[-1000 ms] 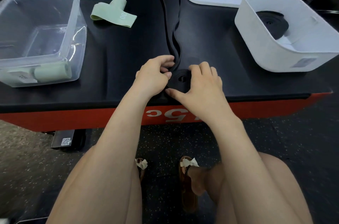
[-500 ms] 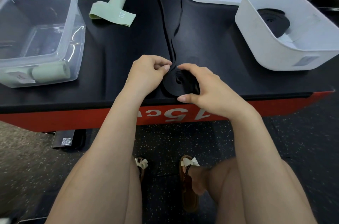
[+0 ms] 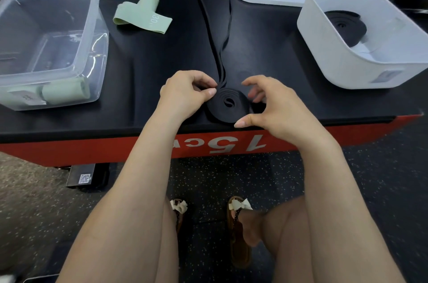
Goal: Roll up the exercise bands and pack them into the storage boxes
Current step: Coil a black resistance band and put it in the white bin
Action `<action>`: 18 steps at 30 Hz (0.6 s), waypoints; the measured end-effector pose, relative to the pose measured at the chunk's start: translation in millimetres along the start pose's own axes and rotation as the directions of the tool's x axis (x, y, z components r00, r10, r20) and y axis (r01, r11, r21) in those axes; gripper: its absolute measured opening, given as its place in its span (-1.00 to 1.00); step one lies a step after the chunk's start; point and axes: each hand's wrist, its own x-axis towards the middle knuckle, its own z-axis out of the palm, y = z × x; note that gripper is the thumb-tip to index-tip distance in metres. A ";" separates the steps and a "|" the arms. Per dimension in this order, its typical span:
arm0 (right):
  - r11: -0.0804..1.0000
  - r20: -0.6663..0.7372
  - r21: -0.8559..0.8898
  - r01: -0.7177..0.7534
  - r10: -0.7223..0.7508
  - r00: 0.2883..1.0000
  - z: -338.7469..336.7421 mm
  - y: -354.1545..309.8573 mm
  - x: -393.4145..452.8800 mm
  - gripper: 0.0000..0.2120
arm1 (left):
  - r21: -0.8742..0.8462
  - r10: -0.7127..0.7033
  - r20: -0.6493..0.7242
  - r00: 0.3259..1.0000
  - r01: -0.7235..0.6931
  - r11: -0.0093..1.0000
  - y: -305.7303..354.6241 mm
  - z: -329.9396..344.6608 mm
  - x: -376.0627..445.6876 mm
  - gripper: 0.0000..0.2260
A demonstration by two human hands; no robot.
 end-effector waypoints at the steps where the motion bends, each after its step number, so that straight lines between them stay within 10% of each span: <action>1: 1.000 -0.011 -0.008 -0.014 0.014 1.000 0.0 0.2 0.3 -0.33 | -0.004 -0.002 -0.002 1.000 0.002 1.000 0.5 0.7 0.1 -0.90; 6: 0.997 -0.119 0.041 -0.069 0.074 0.990 0.2 3.9 2.5 -0.61 | -0.085 0.017 0.020 1.000 -0.015 0.996 2.0 4.4 0.7 -0.67; 18: 0.955 -0.186 -0.279 -0.106 0.054 0.981 22.8 -37.9 -16.6 -0.45 | 0.096 -0.003 0.090 0.996 -0.006 0.995 7.8 11.5 8.4 -0.55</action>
